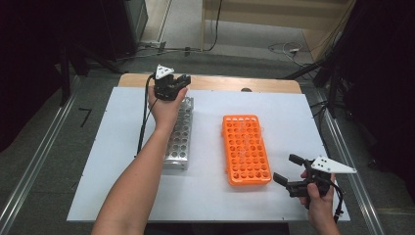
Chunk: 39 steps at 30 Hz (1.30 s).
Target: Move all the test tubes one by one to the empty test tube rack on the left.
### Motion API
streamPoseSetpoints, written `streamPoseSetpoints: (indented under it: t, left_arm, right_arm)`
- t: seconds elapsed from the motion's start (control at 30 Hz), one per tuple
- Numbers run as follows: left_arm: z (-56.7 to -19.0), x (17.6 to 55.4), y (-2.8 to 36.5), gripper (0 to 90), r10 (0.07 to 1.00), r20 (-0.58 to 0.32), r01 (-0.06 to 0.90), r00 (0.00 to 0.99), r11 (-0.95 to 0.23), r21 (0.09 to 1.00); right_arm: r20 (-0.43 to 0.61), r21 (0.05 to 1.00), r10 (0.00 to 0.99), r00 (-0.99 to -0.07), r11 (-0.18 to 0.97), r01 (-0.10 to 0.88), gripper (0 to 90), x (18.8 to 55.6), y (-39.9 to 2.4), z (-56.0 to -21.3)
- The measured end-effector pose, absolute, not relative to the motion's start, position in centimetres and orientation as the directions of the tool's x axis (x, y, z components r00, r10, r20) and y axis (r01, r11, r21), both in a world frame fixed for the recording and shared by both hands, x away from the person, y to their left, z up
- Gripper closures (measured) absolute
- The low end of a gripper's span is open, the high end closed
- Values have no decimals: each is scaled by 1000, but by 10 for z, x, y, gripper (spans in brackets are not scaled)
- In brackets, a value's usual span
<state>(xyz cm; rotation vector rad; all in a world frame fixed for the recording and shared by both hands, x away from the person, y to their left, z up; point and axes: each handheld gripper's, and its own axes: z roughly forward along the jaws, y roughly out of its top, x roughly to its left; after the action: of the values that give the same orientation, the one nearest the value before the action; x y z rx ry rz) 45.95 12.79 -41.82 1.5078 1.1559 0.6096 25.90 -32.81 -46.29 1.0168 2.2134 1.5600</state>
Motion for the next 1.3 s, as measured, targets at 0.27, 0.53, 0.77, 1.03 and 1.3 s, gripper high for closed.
streamPoseSetpoints:
  t: [0.27,0.53,0.77,1.03,1.3]
  left_arm:
    - [-422,456,120,754,912,-134,373,389,-22,928]
    - [-425,454,119,751,913,-130,418,387,-48,907]
    - [-427,454,117,738,905,-133,456,405,-74,887]
    - [-425,452,122,663,894,-188,475,406,-31,879]
    - [-418,438,127,257,868,-225,455,442,-1,890]
  right_arm:
    - [182,901,661,-728,184,392,0,259,-327,-462]
    - [178,903,658,-732,187,388,0,258,-326,-461]
    - [178,903,657,-732,186,387,0,258,-325,-461]
    - [181,901,653,-735,189,390,0,260,-325,-462]
    - [174,902,650,-740,197,385,0,260,-323,-462]
